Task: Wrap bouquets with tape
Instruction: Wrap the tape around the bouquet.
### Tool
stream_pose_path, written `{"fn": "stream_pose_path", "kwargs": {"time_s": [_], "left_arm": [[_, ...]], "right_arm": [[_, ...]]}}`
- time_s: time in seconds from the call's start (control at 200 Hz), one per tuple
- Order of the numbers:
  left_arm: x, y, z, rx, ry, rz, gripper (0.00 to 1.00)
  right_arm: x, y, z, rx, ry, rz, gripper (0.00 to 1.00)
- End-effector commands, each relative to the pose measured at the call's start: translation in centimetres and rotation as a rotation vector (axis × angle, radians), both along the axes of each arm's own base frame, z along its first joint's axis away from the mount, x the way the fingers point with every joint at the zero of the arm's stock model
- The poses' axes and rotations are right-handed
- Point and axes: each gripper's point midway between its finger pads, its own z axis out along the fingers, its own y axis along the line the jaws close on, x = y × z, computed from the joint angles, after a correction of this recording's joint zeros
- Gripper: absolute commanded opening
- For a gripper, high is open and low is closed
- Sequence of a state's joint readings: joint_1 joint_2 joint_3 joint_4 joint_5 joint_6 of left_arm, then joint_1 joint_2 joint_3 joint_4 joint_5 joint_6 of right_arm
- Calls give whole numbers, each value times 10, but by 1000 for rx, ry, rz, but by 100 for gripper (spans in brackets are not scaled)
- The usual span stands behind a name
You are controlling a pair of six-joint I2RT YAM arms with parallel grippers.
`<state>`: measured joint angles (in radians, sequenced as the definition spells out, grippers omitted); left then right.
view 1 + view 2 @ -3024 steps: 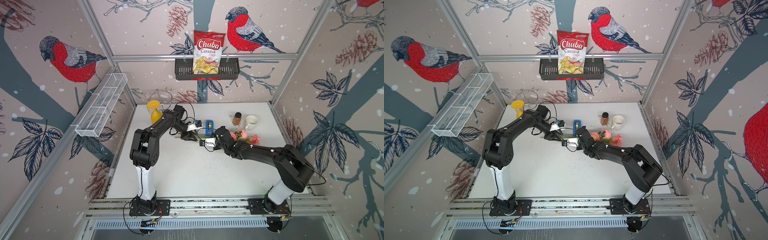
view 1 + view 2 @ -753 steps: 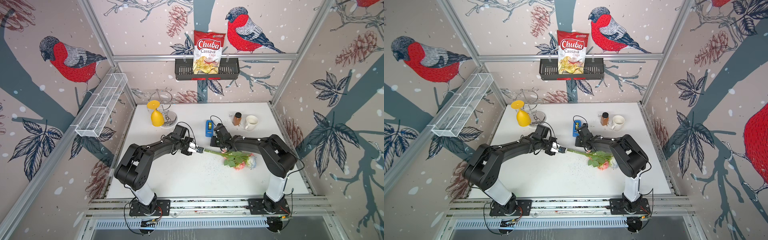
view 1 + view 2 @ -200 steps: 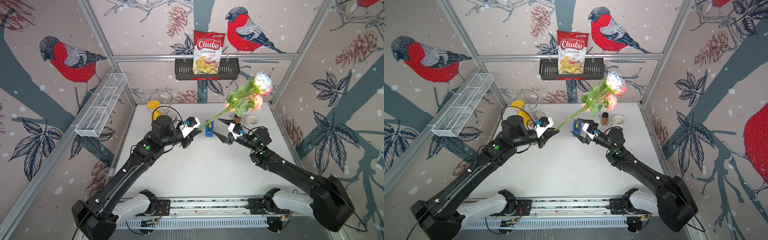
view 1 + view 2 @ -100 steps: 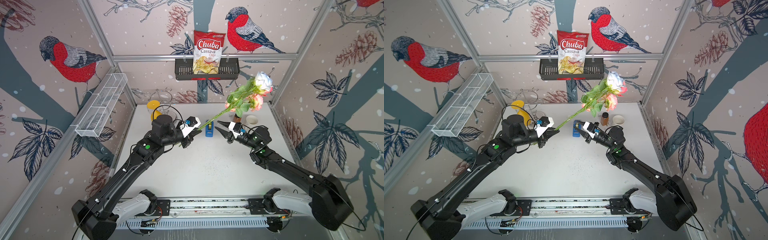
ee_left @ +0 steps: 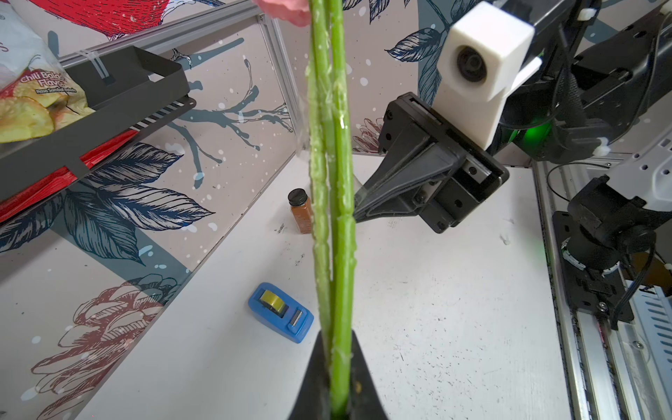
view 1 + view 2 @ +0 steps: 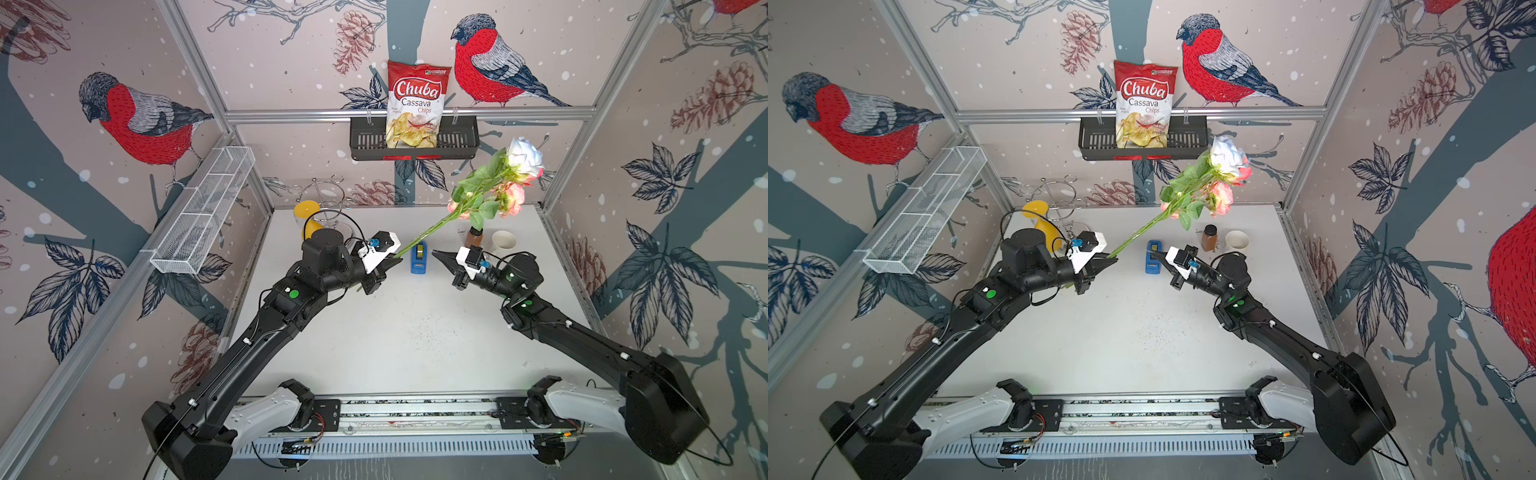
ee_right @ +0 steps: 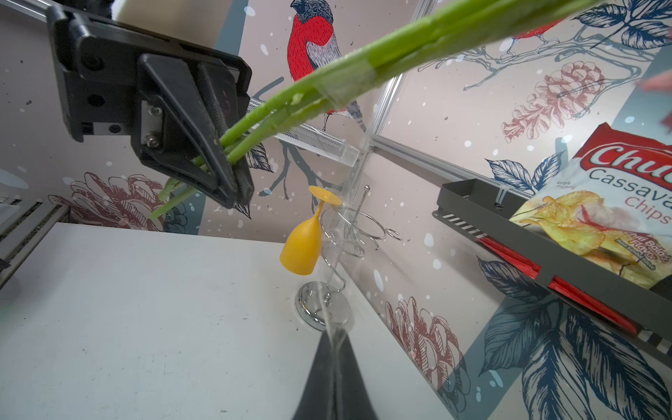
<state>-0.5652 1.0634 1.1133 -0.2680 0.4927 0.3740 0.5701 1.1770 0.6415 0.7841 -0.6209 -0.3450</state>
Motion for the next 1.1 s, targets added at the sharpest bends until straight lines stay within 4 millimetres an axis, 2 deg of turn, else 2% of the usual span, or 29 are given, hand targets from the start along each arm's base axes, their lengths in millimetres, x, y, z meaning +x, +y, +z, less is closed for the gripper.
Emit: {"fn": "stream_pose_path", "kwargs": {"time_s": [0.0,0.165,0.31,0.505,0.685,0.8,0.926,1.096], "left_arm": [[9,1,15,-24,-64,39,0],[17,1,16,-24,-59,69,0],[33,5,7,0,-58,140,0],[55,10,-10,61,-53,223,0],[67,11,-32,136,-48,253,0],[78,16,-56,222,-54,290,0],[85,17,-76,303,-78,302,0],[84,16,-90,370,-147,304,0]], "right_arm": [[-6,1,-5,-8,12,25,0],[-10,-1,-12,-26,30,26,0],[-27,0,-12,-33,33,96,0],[-38,4,-2,-26,56,126,0],[-48,16,19,8,76,171,0],[-43,26,32,9,110,167,0],[-23,33,48,44,203,117,0],[3,40,59,43,314,39,0]]}}
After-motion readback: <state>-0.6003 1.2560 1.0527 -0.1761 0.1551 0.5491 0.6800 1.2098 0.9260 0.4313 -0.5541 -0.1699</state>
